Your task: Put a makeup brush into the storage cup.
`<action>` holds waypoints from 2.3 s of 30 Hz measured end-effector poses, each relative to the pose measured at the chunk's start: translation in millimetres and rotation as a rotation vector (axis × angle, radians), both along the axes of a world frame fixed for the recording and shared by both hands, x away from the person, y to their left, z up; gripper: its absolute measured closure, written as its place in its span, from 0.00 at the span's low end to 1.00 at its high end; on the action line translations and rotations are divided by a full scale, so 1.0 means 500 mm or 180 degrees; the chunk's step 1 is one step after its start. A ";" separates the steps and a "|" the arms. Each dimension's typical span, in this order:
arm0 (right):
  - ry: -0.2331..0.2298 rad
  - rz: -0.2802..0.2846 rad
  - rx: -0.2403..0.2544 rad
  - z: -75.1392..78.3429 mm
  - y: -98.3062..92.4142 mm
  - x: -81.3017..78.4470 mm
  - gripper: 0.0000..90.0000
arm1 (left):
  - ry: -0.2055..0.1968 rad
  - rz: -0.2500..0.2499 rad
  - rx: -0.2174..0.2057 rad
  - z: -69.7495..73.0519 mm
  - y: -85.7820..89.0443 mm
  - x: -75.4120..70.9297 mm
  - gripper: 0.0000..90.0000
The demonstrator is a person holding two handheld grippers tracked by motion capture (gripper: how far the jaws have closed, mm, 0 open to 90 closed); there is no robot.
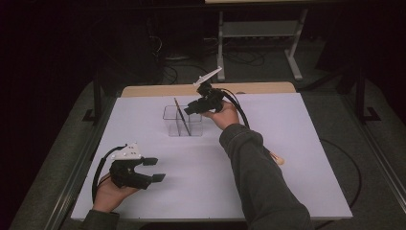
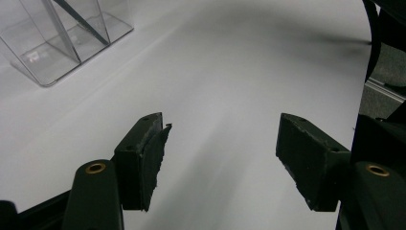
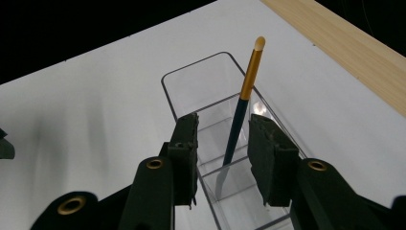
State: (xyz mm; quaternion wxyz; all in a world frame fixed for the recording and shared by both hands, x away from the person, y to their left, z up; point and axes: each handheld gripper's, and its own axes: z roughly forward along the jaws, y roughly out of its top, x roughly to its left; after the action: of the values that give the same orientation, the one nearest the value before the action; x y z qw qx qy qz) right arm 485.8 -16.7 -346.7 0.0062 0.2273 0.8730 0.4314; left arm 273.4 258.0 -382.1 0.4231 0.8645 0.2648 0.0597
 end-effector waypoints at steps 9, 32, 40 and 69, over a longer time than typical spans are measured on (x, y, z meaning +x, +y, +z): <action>0.0032 -0.0041 0.0038 0.009 -0.021 -0.011 0.65 | 0.0006 -0.0005 0.0025 -0.002 -0.004 -0.001 0.36; 0.0054 -0.0158 0.0022 0.025 -0.079 -0.055 0.51 | 0.0042 0.0016 0.0058 -0.006 -0.008 0.001 0.35; -0.0020 -0.0177 -0.0003 0.033 -0.110 -0.070 0.47 | 0.0024 0.0018 0.0073 -0.007 -0.007 0.003 0.33; -0.0082 -0.0375 -0.0006 0.038 -0.210 -0.136 0.44 | 0.0031 0.0038 0.0088 -0.005 -0.009 0.004 0.27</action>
State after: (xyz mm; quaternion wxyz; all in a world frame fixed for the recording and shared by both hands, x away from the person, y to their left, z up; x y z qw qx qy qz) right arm 417.8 -121.8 -327.7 0.0431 0.2727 0.8584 0.4323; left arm 275.4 253.3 -384.4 0.4094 0.8689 0.2712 0.0616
